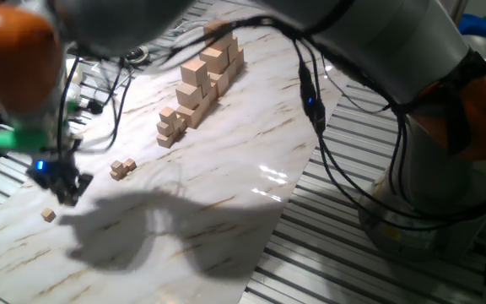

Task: Stack the blocks into a pyramid shape

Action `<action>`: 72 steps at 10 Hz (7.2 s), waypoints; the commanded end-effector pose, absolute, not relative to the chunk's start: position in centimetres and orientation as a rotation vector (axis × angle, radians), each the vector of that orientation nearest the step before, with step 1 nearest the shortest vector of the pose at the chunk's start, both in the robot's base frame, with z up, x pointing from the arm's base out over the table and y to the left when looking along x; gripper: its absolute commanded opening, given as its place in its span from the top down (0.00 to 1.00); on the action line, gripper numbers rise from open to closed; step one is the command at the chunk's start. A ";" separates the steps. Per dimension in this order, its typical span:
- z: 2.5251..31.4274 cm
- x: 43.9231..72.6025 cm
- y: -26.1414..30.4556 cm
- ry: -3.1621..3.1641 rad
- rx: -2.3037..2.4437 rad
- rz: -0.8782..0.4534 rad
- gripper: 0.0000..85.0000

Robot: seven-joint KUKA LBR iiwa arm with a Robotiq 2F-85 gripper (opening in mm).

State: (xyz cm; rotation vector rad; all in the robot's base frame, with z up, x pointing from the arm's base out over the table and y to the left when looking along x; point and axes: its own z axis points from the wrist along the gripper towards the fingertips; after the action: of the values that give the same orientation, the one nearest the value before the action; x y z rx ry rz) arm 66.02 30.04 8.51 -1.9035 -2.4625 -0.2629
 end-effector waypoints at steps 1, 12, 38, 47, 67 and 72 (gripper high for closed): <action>9.0 66.0 28.9 -2.432 -1.922 -0.250 1.00; 10.8 63.6 22.4 -2.252 -2.323 -0.007 1.00; 5.5 65.0 14.9 -2.247 -2.303 -0.158 1.00; 5.4 64.5 15.4 -2.196 -2.316 -0.168 1.00; 4.8 64.3 15.5 -2.179 -2.293 -0.175 0.80; 4.7 64.4 15.5 -2.170 -2.305 -0.177 0.80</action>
State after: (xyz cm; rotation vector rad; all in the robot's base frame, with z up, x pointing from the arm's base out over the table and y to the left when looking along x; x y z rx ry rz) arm 64.35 15.54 4.75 -2.3050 -2.1702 -0.1774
